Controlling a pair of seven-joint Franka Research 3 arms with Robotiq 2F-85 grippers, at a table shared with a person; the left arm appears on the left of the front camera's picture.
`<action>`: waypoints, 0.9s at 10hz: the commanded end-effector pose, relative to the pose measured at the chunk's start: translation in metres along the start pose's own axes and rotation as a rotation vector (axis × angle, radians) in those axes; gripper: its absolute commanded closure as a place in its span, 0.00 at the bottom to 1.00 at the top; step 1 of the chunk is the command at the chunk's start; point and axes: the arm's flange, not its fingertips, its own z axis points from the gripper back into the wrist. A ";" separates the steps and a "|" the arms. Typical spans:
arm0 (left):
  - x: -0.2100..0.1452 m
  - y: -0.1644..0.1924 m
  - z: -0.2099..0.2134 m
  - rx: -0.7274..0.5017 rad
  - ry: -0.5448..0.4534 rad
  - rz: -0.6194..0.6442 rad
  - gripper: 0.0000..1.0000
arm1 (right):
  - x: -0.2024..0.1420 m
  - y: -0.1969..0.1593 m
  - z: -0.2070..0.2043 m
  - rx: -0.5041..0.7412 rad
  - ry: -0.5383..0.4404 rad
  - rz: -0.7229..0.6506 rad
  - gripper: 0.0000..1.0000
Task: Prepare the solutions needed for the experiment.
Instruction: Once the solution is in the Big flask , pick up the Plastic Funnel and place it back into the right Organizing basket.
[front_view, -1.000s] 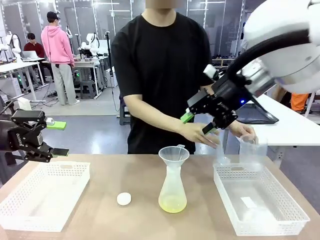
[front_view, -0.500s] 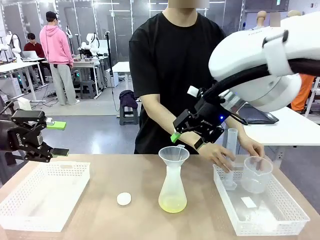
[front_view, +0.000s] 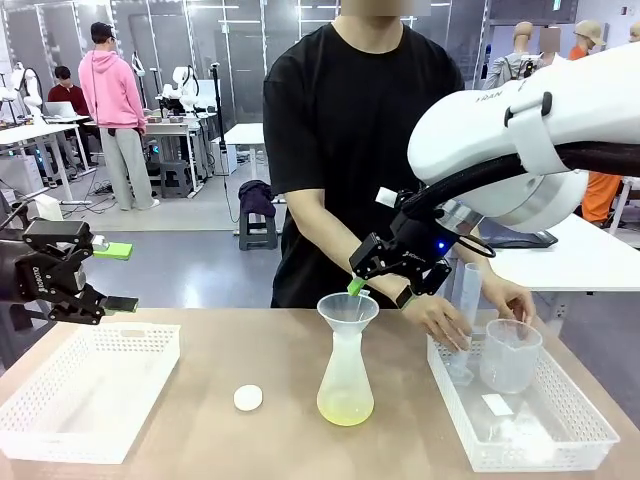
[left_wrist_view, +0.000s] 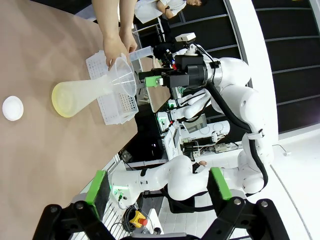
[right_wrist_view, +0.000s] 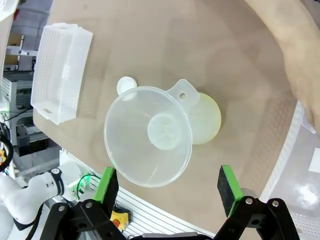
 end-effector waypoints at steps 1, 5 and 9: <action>0.002 -0.002 -0.002 -0.028 -0.010 0.003 0.00 | -0.001 0.002 0.002 0.021 -0.004 0.004 0.00; 0.002 -0.002 -0.002 -0.028 -0.010 0.003 0.00 | 0.014 -0.006 -0.017 -0.025 0.017 0.007 0.00; 0.002 -0.002 -0.002 -0.028 -0.010 0.003 0.00 | 0.029 -0.009 -0.025 -0.037 0.000 0.068 0.00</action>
